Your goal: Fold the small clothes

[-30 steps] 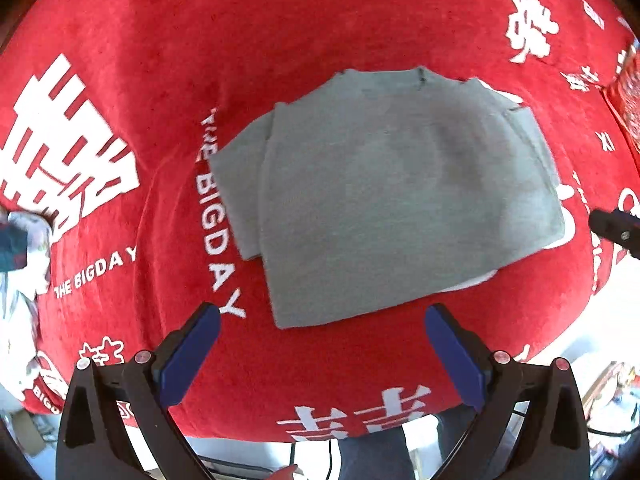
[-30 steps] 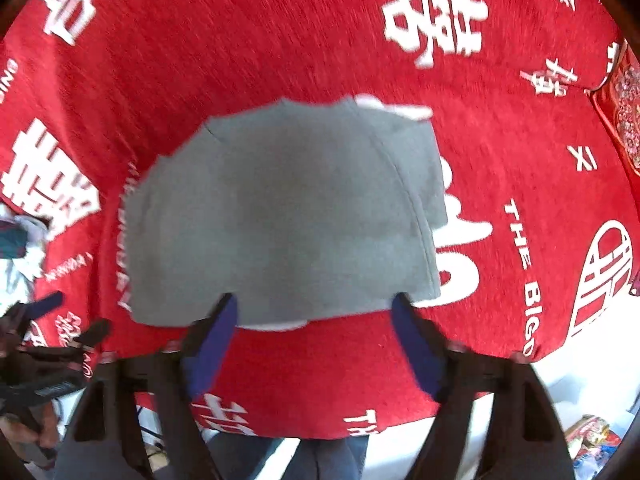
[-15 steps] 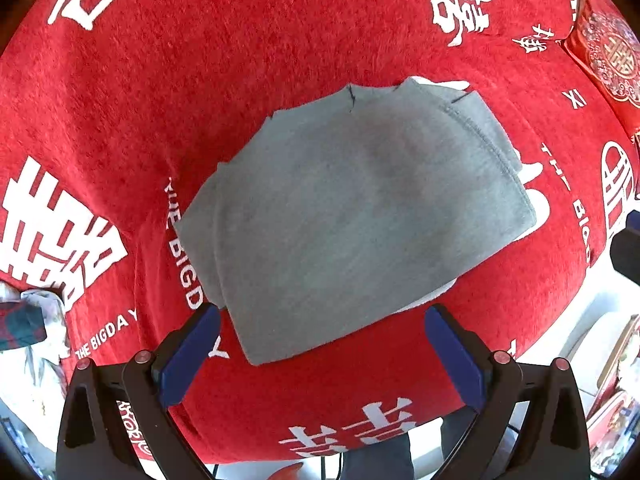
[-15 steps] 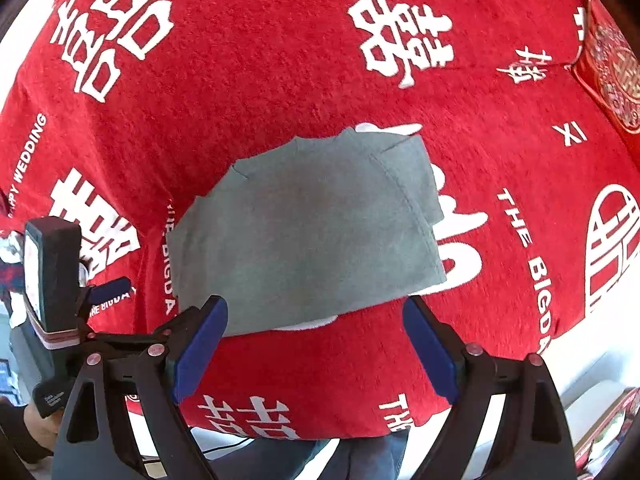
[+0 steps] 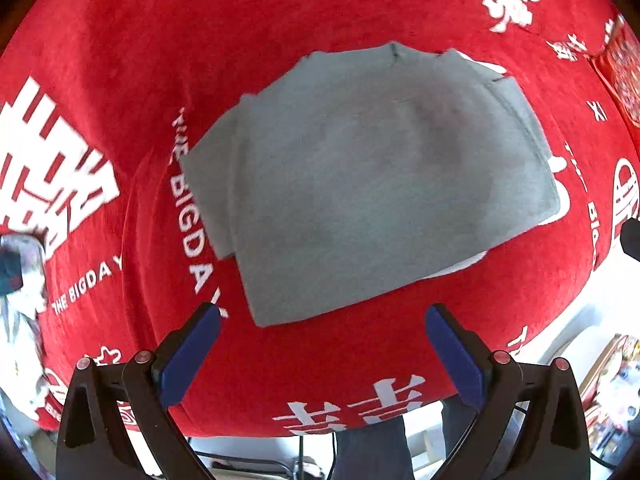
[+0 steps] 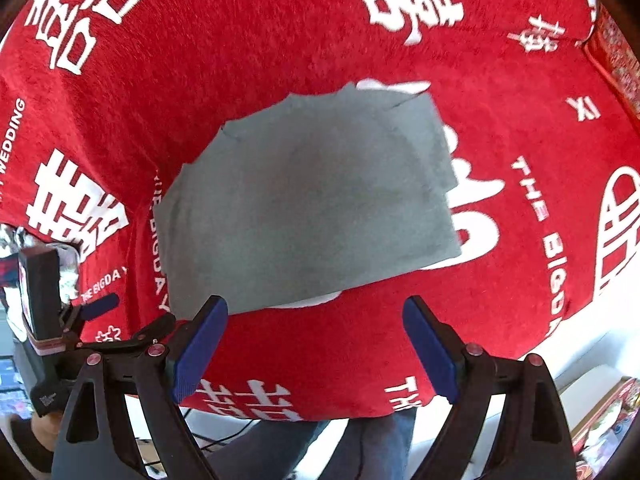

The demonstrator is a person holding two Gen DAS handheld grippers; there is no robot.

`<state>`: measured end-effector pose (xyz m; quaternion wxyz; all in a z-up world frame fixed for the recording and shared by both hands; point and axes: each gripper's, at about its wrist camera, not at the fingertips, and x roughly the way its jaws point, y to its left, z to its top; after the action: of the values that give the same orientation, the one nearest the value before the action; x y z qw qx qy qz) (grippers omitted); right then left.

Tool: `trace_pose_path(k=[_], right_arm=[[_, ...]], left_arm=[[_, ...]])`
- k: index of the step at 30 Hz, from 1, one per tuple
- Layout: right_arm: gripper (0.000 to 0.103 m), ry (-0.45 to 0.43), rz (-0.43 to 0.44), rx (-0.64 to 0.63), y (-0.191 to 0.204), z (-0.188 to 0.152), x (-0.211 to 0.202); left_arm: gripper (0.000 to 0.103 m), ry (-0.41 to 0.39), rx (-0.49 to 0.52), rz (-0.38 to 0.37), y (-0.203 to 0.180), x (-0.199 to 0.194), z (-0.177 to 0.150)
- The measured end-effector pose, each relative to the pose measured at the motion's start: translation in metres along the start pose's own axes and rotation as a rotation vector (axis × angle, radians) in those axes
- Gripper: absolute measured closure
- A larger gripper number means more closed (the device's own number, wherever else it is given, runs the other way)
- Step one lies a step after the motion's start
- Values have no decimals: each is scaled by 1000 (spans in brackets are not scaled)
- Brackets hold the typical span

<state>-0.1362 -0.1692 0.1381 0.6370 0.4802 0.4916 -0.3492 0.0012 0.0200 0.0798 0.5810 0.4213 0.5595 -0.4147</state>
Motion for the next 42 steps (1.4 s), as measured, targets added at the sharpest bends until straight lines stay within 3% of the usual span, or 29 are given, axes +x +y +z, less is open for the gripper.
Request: trace_pose_path(k=[8,14,19,25,27,29,31,32,33,35,36,38,42], right_arm=[[12,81,139,66,-10,-8,43],[12,179,301,234,-36,-25,97],[12,237,410,362,-46,-37,144],[12,220,537,465,-43,-40,179],[12,213,551,492,-42,-40,186],[12,201,574,518,-40,-38,191],[12,196,569,523,-36,-36,193],[14,195,555,522,-34,-34,193],[21,193,546,522,-33,-34,192],[95,203,470,510,-33,-30,191],[95,212,432,508,-33,-29,191],[95,190,458,503,-33,-30,184],[96,165,429,401,-27,-36,172]], left_arm=[[1,0,-116,-37,44,14,-16],[1,16,-248,-84,79,44,-36],[1,28,-300,-151,89,74,-48],[1,12,-301,-201,84,103,-42],[13,4,-314,-213,82,112,-36],[48,42,-316,-216,79,124,-32],[54,59,-330,-215,78,132,-28],[70,27,-328,-219,77,128,-26],[75,24,-319,-227,75,126,-25],[88,11,-314,-223,75,122,-23],[90,5,-306,-231,74,118,-23],[94,-21,-288,-227,73,106,-26],[94,-40,-229,-191,69,97,-38]])
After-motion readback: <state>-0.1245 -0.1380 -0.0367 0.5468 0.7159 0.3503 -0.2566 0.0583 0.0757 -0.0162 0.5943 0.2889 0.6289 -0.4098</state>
